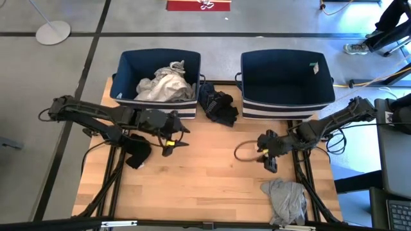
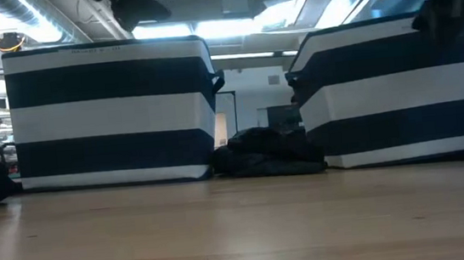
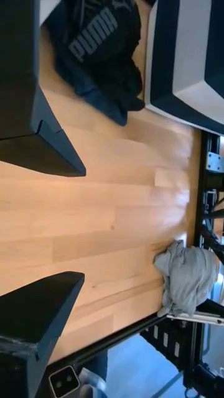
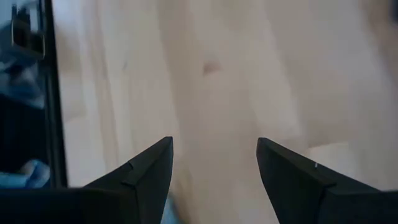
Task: Sort clothes
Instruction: Put the gray shirt into the left blue bin
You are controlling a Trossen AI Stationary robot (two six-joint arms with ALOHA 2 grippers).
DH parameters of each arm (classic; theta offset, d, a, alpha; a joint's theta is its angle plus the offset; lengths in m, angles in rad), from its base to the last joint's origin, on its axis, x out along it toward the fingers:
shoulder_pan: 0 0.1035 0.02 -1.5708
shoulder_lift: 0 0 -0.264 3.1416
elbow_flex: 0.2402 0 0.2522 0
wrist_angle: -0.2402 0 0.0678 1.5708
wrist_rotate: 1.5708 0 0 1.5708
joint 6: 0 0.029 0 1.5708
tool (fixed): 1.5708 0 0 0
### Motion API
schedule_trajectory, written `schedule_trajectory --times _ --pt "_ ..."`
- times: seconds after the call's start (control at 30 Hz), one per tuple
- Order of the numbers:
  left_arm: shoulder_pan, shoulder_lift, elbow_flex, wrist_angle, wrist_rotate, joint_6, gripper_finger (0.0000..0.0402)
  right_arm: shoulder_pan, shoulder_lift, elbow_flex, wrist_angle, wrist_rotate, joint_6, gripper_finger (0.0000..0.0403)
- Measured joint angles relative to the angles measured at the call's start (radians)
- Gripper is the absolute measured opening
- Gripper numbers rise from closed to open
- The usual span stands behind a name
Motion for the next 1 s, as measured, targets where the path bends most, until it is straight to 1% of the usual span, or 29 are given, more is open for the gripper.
schedule_trajectory --times 0.33,0.43,0.6,0.9,1.0 --pt "-0.037 0.010 -0.121 0.162 -0.019 -0.058 0.0253 0.194 0.146 0.000 -0.005 -0.003 0.252 0.0231" --pt "-0.037 0.015 -0.155 0.231 -0.020 -0.069 0.0253 0.232 0.183 0.000 -0.023 -0.074 0.352 0.0231" --pt "-0.034 0.016 -0.211 0.323 -0.034 -0.055 0.0253 0.309 0.224 0.000 -0.020 -0.139 0.535 0.0231" --pt "-0.032 0.016 -0.253 0.396 -0.048 -0.029 0.0253 0.431 0.261 0.000 -0.024 -0.278 0.873 0.0231" --pt "-0.032 0.016 -0.255 0.395 -0.048 -0.026 0.0253 0.464 0.266 0.000 -0.026 -0.297 0.965 0.0231"
